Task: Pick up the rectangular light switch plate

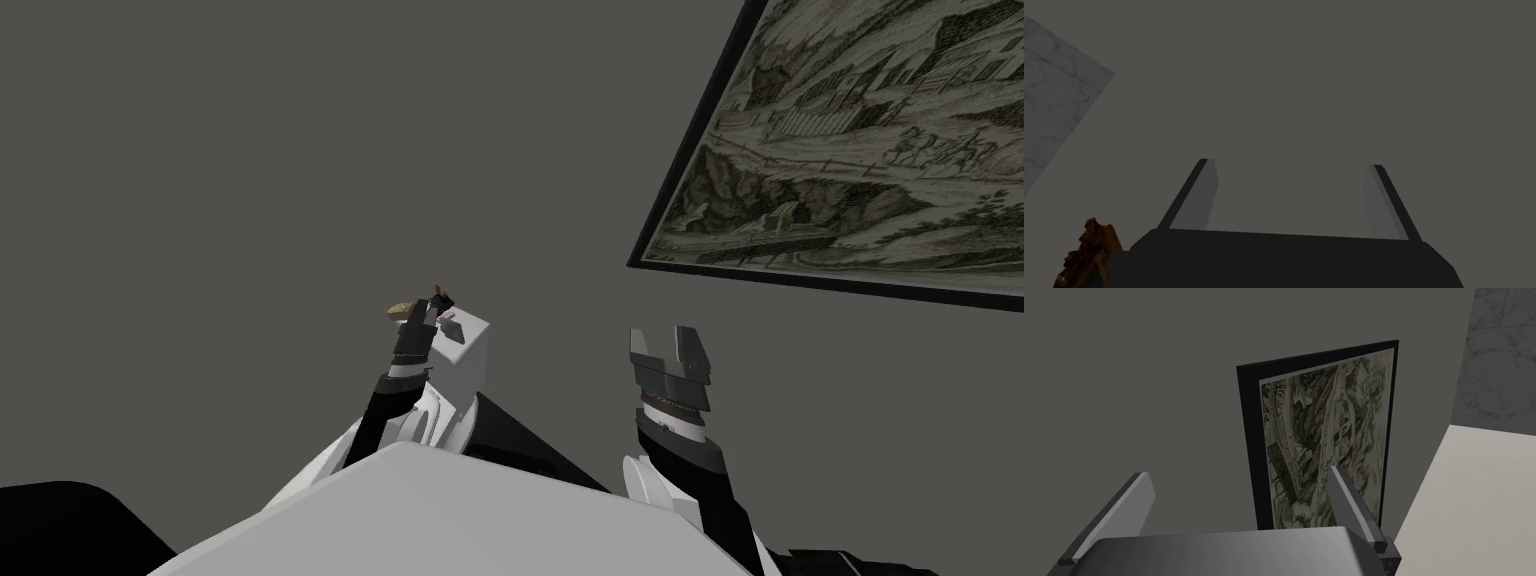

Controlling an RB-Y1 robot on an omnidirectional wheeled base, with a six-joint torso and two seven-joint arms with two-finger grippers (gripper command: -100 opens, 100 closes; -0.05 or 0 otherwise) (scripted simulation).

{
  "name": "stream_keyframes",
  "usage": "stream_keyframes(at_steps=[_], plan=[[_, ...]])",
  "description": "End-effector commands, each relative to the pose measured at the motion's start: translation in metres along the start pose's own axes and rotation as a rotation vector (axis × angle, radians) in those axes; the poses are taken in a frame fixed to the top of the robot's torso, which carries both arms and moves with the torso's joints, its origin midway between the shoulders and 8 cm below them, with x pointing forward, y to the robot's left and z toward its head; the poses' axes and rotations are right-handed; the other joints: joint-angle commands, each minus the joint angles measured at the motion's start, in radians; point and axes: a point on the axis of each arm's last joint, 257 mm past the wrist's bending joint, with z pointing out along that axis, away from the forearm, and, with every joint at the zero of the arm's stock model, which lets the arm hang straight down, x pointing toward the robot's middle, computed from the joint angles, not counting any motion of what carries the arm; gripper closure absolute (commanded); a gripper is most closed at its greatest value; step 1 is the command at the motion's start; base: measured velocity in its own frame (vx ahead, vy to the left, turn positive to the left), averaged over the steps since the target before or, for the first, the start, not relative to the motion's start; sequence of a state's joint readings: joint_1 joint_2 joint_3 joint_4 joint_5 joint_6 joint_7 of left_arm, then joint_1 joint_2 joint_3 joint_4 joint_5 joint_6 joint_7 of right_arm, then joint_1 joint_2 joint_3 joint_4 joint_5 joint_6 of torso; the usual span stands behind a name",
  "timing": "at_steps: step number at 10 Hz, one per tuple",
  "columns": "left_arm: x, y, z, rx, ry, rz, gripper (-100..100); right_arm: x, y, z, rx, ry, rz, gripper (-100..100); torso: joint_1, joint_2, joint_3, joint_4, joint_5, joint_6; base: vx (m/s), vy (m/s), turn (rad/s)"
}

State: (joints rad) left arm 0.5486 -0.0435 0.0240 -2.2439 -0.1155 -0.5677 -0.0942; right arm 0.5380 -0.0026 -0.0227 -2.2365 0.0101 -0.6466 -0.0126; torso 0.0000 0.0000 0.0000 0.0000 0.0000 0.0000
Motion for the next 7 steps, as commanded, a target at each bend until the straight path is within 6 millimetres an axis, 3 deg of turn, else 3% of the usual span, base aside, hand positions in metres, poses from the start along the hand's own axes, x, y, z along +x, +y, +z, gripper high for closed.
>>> stream_keyframes(at_steps=[1,5,7], plan=[[0.004,0.001,0.004,0.006,0.038,-0.005,-100,0.000,0.000,0.000,0.000,0.000,0.000,0,0.000,0.000,0.000,0.000,0.000,0.000,-0.022,0.018,-0.027],[0.012,0.009,0.027,0.003,0.115,-0.074,-100,0.000,0.000,0.000,0.000,0.000,0.000,0,0.005,0.005,0.003,0.001,0.001,0.000,-0.071,0.059,-0.054],[0.014,0.016,0.042,-0.013,0.136,-0.137,-100,0.000,0.000,0.000,0.000,0.000,0.000,0,0.008,0.006,0.003,0.001,0.002,0.000,-0.107,0.119,-0.091]])
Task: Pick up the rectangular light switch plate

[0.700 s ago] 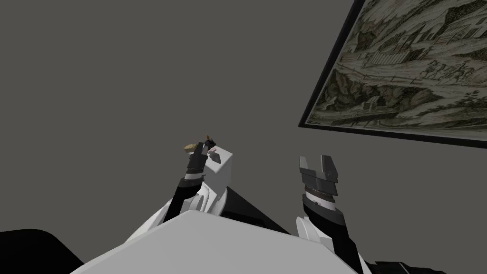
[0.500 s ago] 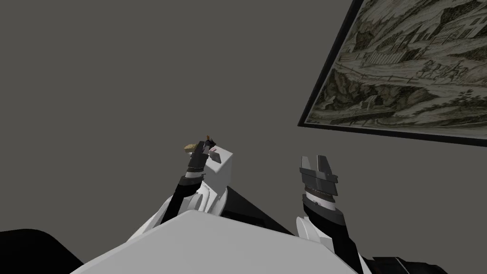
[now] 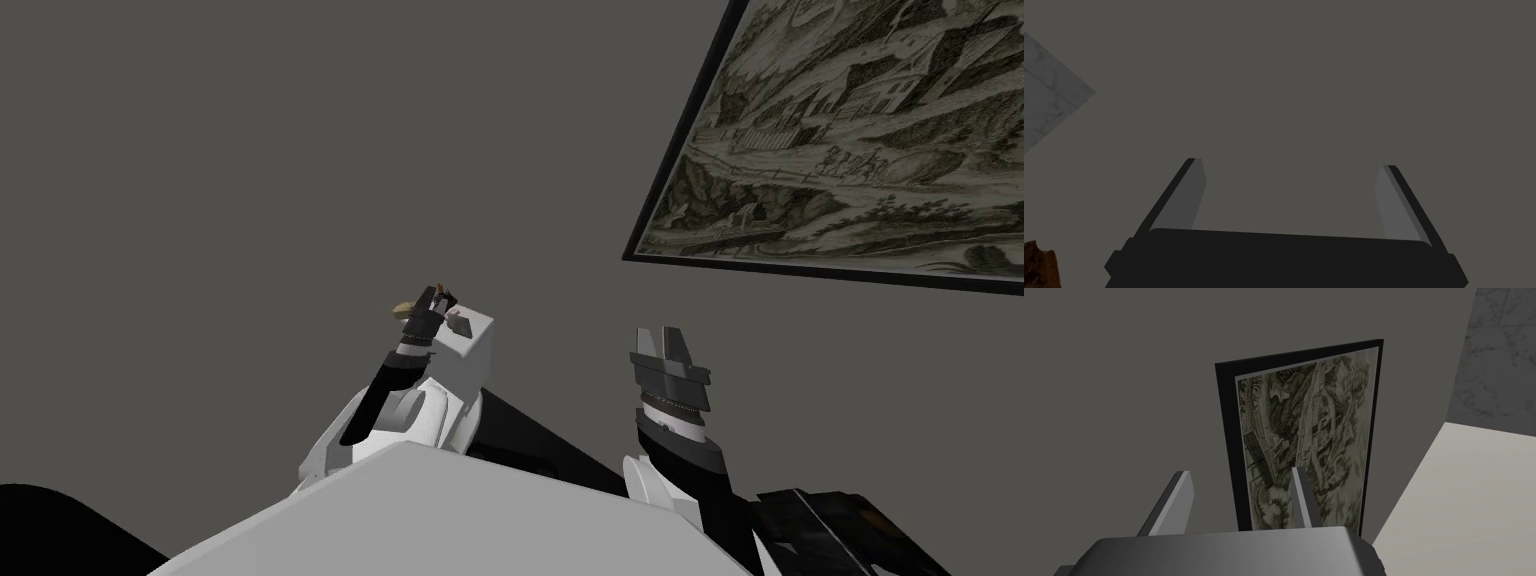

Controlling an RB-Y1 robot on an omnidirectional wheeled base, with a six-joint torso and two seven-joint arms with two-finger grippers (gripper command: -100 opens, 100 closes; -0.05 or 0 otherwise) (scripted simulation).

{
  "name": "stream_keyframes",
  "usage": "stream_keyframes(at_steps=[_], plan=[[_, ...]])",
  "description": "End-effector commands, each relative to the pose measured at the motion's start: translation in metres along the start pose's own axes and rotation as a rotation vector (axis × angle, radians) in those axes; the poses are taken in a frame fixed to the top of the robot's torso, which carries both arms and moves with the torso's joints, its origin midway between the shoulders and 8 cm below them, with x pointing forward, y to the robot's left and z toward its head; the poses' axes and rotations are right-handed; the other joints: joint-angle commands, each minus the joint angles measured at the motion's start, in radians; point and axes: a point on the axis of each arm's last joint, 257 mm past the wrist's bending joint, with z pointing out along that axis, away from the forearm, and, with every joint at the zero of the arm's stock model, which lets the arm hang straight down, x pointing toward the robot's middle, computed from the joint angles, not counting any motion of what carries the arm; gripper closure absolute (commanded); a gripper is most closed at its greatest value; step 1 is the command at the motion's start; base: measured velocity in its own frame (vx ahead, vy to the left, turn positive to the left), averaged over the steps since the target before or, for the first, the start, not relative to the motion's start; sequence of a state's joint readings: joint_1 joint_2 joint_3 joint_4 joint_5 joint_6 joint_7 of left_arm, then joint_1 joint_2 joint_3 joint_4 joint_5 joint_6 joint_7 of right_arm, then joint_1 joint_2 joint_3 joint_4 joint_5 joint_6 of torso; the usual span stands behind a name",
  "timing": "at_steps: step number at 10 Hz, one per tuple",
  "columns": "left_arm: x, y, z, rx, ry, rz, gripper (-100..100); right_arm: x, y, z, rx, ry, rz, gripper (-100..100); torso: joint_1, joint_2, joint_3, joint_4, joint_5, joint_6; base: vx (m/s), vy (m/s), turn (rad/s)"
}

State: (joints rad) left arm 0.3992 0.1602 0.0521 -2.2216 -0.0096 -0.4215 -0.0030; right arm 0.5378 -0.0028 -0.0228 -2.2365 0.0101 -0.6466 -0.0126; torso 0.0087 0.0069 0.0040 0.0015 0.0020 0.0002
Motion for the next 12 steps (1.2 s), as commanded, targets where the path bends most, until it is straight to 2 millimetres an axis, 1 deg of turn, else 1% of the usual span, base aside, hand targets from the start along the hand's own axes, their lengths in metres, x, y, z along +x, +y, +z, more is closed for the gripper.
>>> stream_keyframes(at_steps=[1,2,3,4,5,6,7,8,9,10,11,12], plan=[[0.001,0.005,0.007,-0.011,0.006,-0.025,-100,0.000,0.000,0.000,0.000,0.000,0.000,0,0.000,0.000,0.000,0.000,0.000,0.000,-0.086,0.074,-0.021],[0.001,0.010,0.018,-0.022,0.012,-0.066,-100,0.000,0.000,0.000,0.000,0.000,0.000,0,-0.003,-0.001,-0.001,0.000,0.000,0.000,-0.067,0.065,-0.042],[0.000,0.014,0.025,-0.030,0.015,-0.108,-100,0.000,0.000,0.000,0.000,0.000,0.000,0,-0.003,-0.002,-0.001,0.000,-0.001,0.000,-0.100,0.084,-0.100],[0.001,0.016,0.029,-0.038,0.016,-0.111,-100,0.000,0.000,0.000,0.000,0.000,0.000,0,-0.003,-0.001,-0.001,0.000,-0.001,0.000,-0.075,0.059,-0.044],[0.000,0.019,0.040,-0.041,0.019,-0.158,-100,0.000,0.000,0.000,0.000,0.000,0.000,0,-0.004,-0.002,-0.001,0.000,-0.001,0.000,-0.076,0.066,-0.059],[0.001,0.023,0.041,-0.057,0.020,-0.159,-100,0.000,0.000,0.000,0.000,0.000,0.000,0,-0.004,-0.002,-0.001,0.000,-0.001,0.000,-0.062,0.061,-0.043],[0.001,0.026,0.052,-0.064,0.022,-0.209,-100,0.000,0.000,0.000,0.000,0.000,0.000,0,-0.004,-0.003,-0.002,-0.001,-0.001,0.000,-0.058,0.060,-0.066],[0.002,0.030,0.054,-0.080,0.023,-0.210,-100,0.000,0.000,0.000,0.000,0.000,0.000,0,-0.004,-0.004,-0.002,-0.001,-0.001,0.000,-0.048,0.053,-0.040],[0.003,0.034,0.066,-0.089,0.026,-0.263,-100,0.000,0.000,0.000,0.000,0.000,0.000,0,-0.005,-0.004,-0.002,-0.001,-0.001,0.000,-0.071,0.064,-0.065],[0.004,0.038,0.067,-0.107,0.027,-0.263,-100,0.000,0.000,0.000,0.000,0.000,0.000,0,-0.004,-0.003,-0.002,-0.001,-0.001,0.000,-0.060,0.056,-0.050],[0.005,0.043,0.076,-0.120,0.028,-0.316,-100,0.000,0.000,0.000,0.000,0.000,0.000,0,-0.005,-0.004,-0.002,-0.001,-0.001,0.000,-0.063,0.056,-0.070],[0.007,0.045,0.080,-0.133,0.032,-0.318,-100,0.000,0.000,0.000,0.000,0.000,0.000,0,-0.004,-0.004,-0.002,-0.001,-0.001,0.000,-0.056,0.046,-0.047]])
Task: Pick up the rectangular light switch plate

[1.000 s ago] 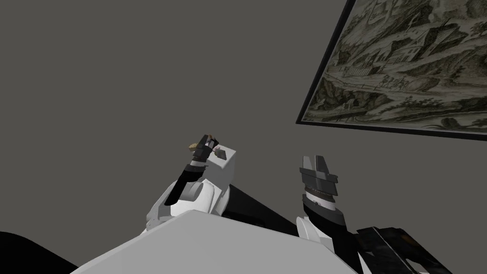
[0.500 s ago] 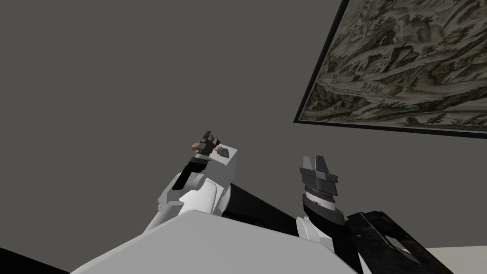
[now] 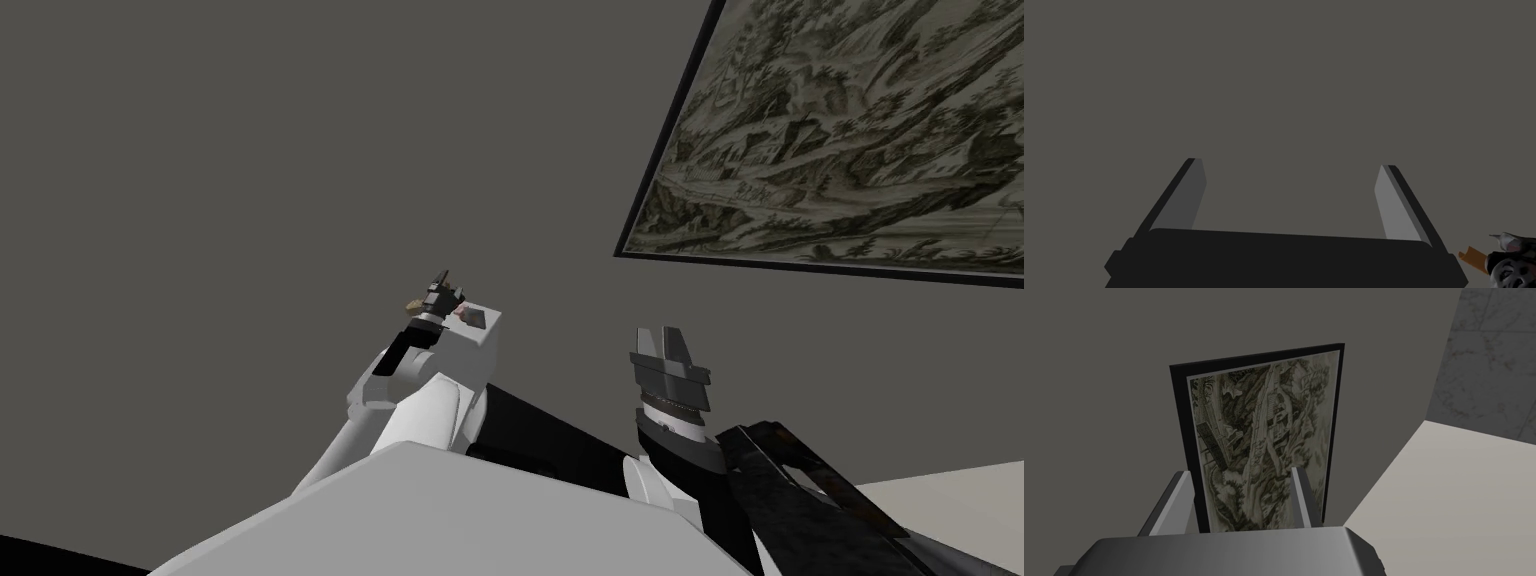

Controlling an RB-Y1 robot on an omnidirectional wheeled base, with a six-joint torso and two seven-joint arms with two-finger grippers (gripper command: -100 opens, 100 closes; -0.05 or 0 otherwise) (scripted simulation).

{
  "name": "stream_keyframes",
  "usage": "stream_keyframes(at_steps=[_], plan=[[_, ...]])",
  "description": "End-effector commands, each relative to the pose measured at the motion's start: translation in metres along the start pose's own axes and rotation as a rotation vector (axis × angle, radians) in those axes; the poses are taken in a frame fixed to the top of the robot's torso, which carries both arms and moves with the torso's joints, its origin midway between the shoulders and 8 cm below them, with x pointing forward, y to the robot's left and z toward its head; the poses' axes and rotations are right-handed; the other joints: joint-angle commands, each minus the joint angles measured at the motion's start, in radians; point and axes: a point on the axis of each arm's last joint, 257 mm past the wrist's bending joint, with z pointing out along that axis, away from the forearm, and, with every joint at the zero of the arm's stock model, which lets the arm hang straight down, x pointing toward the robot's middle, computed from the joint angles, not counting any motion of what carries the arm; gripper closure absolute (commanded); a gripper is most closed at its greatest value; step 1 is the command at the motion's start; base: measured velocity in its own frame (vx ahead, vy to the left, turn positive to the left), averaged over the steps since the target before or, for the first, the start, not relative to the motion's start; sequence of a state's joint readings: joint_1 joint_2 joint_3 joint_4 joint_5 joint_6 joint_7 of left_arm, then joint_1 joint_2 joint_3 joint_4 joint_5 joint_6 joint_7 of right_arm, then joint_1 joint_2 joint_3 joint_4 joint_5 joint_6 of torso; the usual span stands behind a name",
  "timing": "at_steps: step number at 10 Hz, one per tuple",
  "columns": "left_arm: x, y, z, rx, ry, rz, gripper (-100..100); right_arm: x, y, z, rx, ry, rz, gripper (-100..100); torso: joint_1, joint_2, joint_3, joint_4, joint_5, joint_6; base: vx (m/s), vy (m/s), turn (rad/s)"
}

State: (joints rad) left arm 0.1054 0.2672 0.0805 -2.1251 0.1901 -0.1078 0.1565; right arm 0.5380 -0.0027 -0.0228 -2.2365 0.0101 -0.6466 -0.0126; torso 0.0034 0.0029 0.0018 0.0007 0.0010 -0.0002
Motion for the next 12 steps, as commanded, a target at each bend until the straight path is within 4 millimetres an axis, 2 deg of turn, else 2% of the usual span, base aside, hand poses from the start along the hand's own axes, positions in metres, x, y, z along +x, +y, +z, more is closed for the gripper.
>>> stream_keyframes(at_steps=[1,4,5,7,8,10,11,12], plan=[[0.001,0.008,0.013,-0.028,0.004,-0.063,-100,0.000,0.000,0.000,0.000,0.000,0.000,0,0.000,0.000,0.000,0.000,0.000,0.000,-0.057,0.058,-0.091],[0.005,0.021,0.031,-0.088,0.009,-0.119,-100,0.000,0.000,0.000,0.000,0.000,0.000,0,-0.001,-0.001,-0.001,0.000,0.000,0.000,-0.042,0.028,-0.082],[0.007,0.024,0.043,-0.103,0.016,-0.173,-100,0.000,0.000,0.000,0.000,0.000,0.000,0,-0.002,-0.001,-0.001,0.000,0.000,0.000,-0.040,0.034,-0.106],[0.008,0.033,0.044,-0.142,0.013,-0.173,-100,0.000,0.000,0.000,0.000,0.000,0.000,0,-0.002,-0.002,-0.001,0.000,0.000,0.000,-0.020,0.014,-0.041],[0.012,0.036,0.057,-0.161,0.022,-0.225,-100,0.000,0.000,0.000,0.000,0.000,0.000,0,-0.003,-0.003,-0.002,-0.001,0.000,0.000,-0.046,0.022,-0.055],[0.013,0.044,0.057,-0.193,0.019,-0.224,-100,0.000,0.000,0.000,0.000,0.000,0.000,0,-0.002,-0.001,-0.001,0.000,0.000,0.000,-0.028,0.019,-0.056],[0.017,0.048,0.069,-0.218,0.029,-0.274,-100,0.000,0.000,0.000,0.000,0.000,0.000,0,-0.002,-0.002,-0.001,-0.001,0.000,0.000,-0.022,0.018,-0.060],[0.018,0.053,0.069,-0.240,0.027,-0.273,-100,0.000,0.000,0.000,0.000,0.000,0.000,0,-0.002,-0.003,-0.002,-0.001,0.000,0.000,-0.026,0.016,-0.047]])
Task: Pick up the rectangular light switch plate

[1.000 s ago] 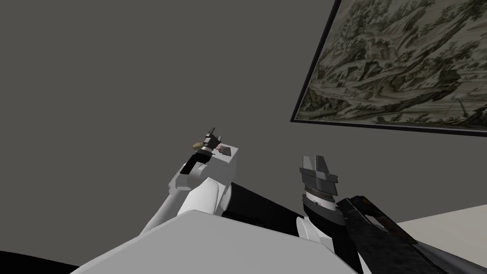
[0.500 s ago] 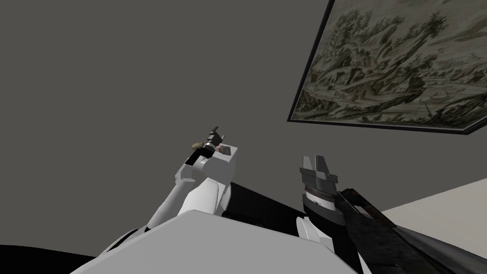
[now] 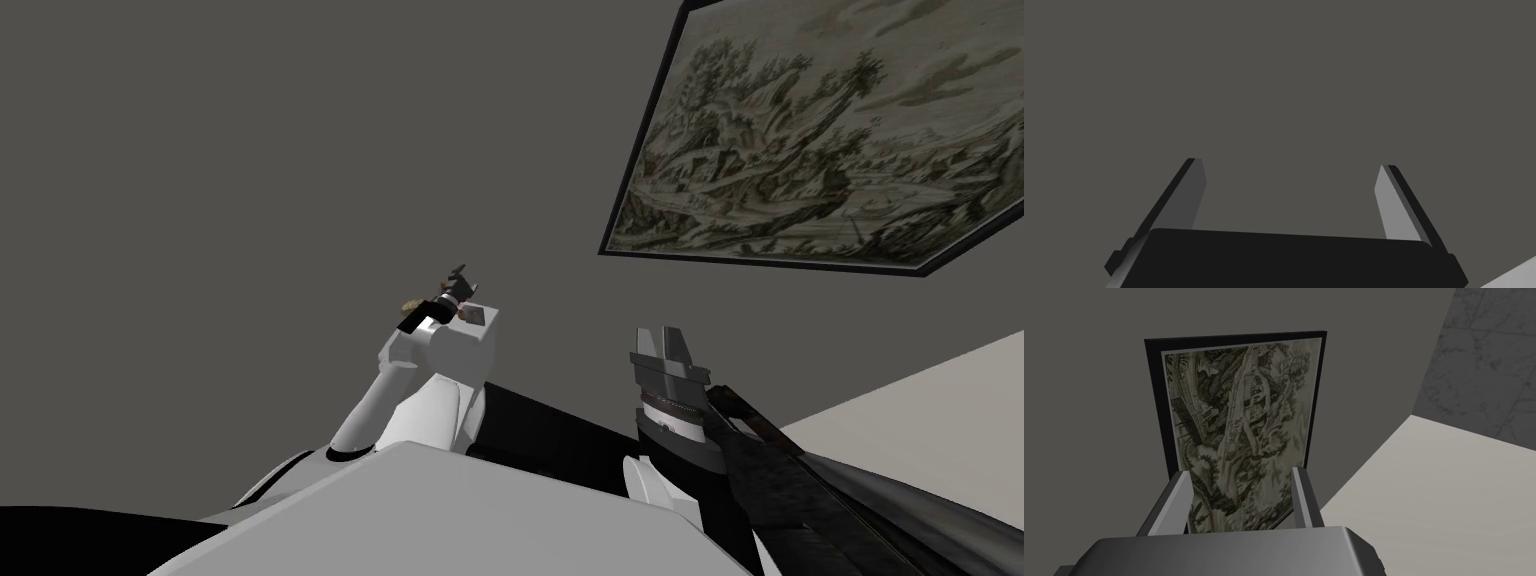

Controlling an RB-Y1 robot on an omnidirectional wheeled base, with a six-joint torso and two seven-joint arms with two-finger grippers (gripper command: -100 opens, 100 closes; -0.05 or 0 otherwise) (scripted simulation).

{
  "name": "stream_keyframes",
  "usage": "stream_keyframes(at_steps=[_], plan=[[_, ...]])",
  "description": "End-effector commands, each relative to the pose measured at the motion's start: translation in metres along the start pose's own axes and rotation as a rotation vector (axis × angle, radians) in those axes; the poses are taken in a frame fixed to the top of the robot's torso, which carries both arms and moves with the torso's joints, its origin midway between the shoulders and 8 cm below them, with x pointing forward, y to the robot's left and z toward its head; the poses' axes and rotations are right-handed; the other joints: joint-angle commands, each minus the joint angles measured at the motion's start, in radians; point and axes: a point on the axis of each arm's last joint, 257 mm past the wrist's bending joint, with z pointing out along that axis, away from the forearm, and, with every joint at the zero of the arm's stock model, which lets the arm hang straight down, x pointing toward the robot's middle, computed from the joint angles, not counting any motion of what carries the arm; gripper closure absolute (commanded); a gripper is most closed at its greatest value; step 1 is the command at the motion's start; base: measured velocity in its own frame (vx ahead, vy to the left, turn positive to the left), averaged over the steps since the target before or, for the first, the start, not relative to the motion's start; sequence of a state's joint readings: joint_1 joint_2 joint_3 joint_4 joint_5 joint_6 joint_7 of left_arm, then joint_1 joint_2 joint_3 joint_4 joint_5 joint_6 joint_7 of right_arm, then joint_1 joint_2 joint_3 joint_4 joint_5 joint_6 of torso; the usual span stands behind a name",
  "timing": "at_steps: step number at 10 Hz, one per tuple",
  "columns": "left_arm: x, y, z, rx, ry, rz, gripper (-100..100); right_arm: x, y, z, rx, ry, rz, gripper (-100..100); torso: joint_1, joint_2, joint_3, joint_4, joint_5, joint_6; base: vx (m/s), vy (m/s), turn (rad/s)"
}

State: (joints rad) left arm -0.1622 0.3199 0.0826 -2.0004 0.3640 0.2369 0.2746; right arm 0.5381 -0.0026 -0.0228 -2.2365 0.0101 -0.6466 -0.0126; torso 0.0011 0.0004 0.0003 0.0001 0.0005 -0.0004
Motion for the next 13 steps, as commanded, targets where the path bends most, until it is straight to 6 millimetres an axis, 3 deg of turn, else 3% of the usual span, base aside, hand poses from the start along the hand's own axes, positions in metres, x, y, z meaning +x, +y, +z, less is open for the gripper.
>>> stream_keyframes(at_steps=[1,2,6,7,13], plan=[[-0.001,0.007,0.002,-0.028,-0.005,-0.007,-100,0.000,0.000,0.000,0.000,0.000,0.000,0,0.000,0.000,0.000,0.000,0.000,0.000,-0.021,0.007,-0.016],[0.003,0.010,0.014,-0.059,0.006,-0.053,-100,0.000,0.000,0.000,0.000,0.000,0.000,0,0.000,0.000,0.000,0.000,0.000,0.000,-0.033,0.025,-0.079],[0.002,0.017,0.015,-0.089,-0.001,-0.053,-100,0.000,0.000,0.000,0.000,0.000,0.000,0,-0.001,-0.002,-0.001,0.000,0.000,0.000,-0.005,0.002,-0.007],[0.006,0.022,0.027,-0.128,0.009,-0.095,-100,0.000,0.000,0.000,0.000,0.000,0.000,0,-0.002,-0.002,-0.001,0.000,0.000,0.000,-0.021,0.018,-0.057],[0.009,0.041,0.036,-0.225,0.004,-0.131,-100,0.000,0.000,0.000,0.000,0.000,0.000,0,0.000,0.000,0.000,0.000,0.000,0.000,-0.024,0.010,-0.029]])
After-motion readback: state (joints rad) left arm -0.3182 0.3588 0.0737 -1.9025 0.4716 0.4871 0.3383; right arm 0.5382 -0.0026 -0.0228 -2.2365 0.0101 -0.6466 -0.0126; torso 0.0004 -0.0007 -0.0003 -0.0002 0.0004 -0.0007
